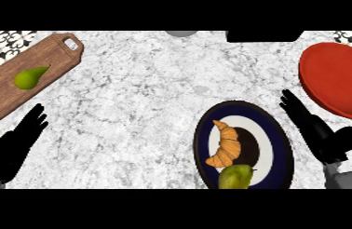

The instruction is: Pick the croissant from the plate and place it in the bowl

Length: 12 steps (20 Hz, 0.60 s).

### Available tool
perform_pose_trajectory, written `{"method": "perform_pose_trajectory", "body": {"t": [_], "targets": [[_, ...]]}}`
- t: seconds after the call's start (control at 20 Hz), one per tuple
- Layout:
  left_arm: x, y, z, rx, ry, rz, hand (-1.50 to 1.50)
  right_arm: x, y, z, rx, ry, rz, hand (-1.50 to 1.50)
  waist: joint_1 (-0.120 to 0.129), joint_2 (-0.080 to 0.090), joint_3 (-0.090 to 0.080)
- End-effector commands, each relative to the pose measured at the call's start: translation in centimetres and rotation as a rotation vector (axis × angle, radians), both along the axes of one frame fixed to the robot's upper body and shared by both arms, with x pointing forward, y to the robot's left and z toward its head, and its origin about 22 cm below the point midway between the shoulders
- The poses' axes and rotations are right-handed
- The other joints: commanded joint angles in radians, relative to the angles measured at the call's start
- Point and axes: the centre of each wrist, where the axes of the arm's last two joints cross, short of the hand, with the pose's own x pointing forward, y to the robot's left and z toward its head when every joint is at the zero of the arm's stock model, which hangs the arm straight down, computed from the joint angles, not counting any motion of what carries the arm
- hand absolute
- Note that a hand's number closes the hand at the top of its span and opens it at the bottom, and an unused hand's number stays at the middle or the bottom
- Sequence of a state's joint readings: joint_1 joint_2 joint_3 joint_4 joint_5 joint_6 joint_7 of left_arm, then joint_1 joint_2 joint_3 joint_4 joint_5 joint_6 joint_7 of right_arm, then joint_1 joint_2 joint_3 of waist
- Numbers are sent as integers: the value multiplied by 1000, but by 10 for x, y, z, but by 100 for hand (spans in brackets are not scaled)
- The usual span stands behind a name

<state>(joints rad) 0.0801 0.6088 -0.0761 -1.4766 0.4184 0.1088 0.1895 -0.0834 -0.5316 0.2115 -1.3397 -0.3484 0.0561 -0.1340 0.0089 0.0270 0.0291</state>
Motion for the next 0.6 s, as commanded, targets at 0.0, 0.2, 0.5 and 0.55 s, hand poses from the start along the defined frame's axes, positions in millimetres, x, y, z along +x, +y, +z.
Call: {"method": "perform_pose_trajectory", "body": {"t": [0.0, 0.2, 0.5, 0.55], "targets": [[4, -6, -1, 25, -47, -20, 0, -3, 42, -12, 24, 22, -17, 150, -7, -27, -29], [40, -78, 30, -44, -339, -118, 0, -18, 118, -12, -35, 24, -23, 150, -34, -34, -33], [36, -93, 21, -86, -346, -122, 0, -21, 134, -14, -72, -276, -517, -150, -83, -47, -29], [34, -96, 18, -80, -356, -118, 0, -29, 153, -13, -43, -336, -540, -150, -74, -45, -29]]}}
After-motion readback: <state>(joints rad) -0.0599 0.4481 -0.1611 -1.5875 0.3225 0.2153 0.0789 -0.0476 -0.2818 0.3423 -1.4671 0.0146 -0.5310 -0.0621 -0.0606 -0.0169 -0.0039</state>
